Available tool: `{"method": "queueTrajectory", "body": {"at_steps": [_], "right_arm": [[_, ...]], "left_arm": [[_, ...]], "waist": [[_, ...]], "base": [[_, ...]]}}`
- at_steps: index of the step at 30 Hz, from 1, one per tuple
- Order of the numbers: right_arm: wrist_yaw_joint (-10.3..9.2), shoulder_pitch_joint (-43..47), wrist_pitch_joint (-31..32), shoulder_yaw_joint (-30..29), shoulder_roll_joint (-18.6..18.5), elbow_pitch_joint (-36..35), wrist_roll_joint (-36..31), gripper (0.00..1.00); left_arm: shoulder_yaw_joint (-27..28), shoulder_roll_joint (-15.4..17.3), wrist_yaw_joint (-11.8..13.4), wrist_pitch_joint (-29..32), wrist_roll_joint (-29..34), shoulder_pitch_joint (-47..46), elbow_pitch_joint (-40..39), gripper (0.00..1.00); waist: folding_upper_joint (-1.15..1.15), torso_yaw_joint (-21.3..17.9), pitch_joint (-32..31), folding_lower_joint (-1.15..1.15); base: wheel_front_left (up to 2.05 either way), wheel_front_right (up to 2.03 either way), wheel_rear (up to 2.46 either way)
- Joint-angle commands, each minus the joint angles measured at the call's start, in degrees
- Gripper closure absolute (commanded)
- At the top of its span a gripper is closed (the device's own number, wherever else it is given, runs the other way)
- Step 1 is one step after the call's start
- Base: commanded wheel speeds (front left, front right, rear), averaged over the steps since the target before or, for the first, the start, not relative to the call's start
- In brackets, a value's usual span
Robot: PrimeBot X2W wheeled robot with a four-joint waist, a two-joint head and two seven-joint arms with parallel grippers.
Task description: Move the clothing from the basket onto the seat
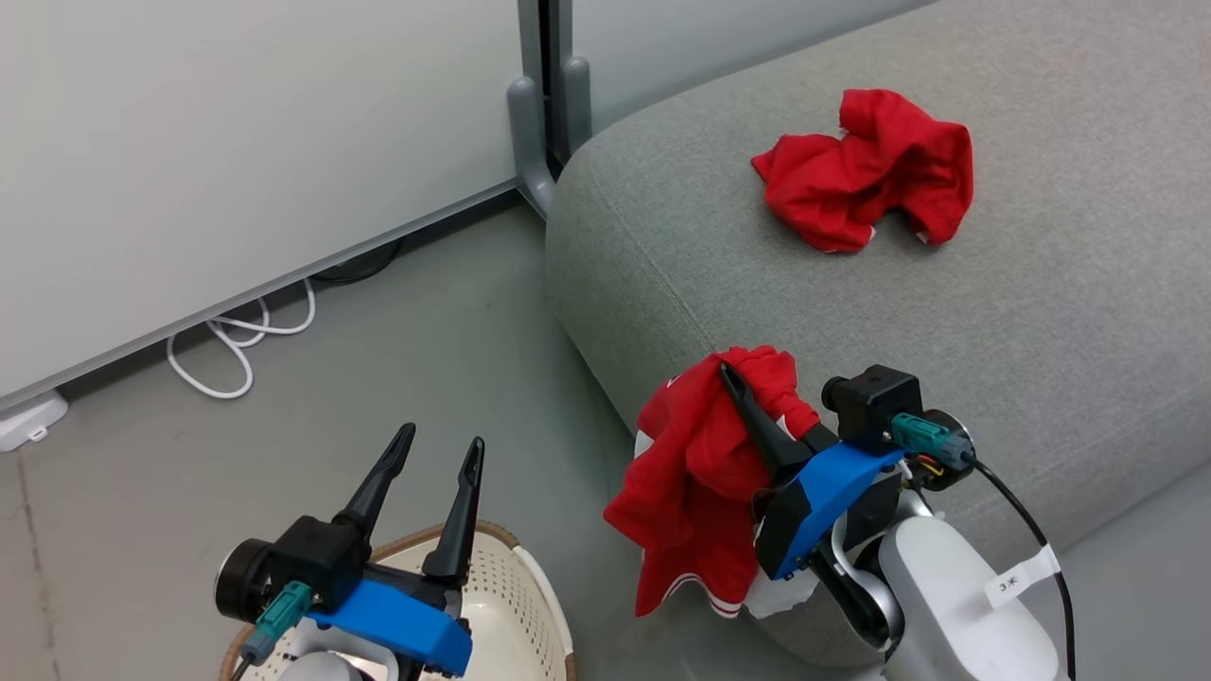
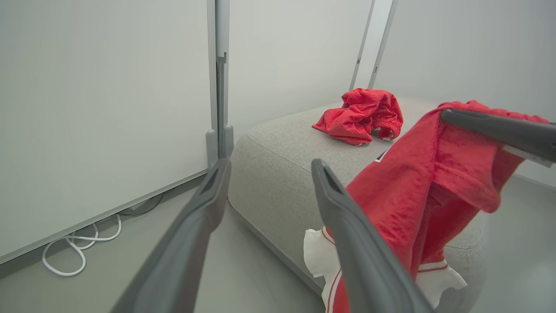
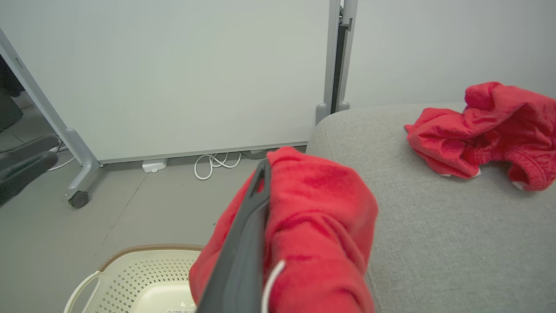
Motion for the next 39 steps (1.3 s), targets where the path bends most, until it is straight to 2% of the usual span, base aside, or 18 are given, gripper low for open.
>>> {"method": "queueTrajectory", "body": {"at_steps": [1,18,25,28,39], "right_arm": [[0.03,0.65,-0.38,-0.09,-0.02,-0.49,-0.25,1.00],[0.03,-0.39,0.40,-2.18,-0.02,-1.37,-1.92,1.00],[0.03,-8.37,1.23,-6.30,-0.17,-2.63,-3.63,1.00],[0.02,-13.62,2.61,-8.96,-1.64,-3.23,-3.50,1.00],[0.02,-34.03,7.36,-16.73,-12.39,-5.16,-3.57,1.00]], "left_arm": [[0.30,0.34,-0.05,-0.15,0.07,-0.91,-0.35,0.00],[-0.87,0.43,-0.06,-0.15,-0.32,-0.69,-0.34,0.00],[0.42,0.34,-0.06,-0.15,0.90,-1.78,-2.06,0.00],[0.65,0.51,-0.06,-0.15,1.39,-2.87,-3.03,0.00],[1.29,3.95,-0.07,-0.15,2.88,-7.49,-7.11,0.00]], "waist": [[0.00,-0.74,0.56,0.00],[0.00,-0.70,0.87,0.00],[0.00,-0.22,4.43,0.00],[0.00,0.51,7.02,0.00],[0.00,1.78,18.05,0.00]], "base": [[0.00,0.00,0.00],[0.00,0.00,0.00],[0.00,0.00,0.00],[0.00,0.00,0.00],[0.00,0.00,0.00]]}}
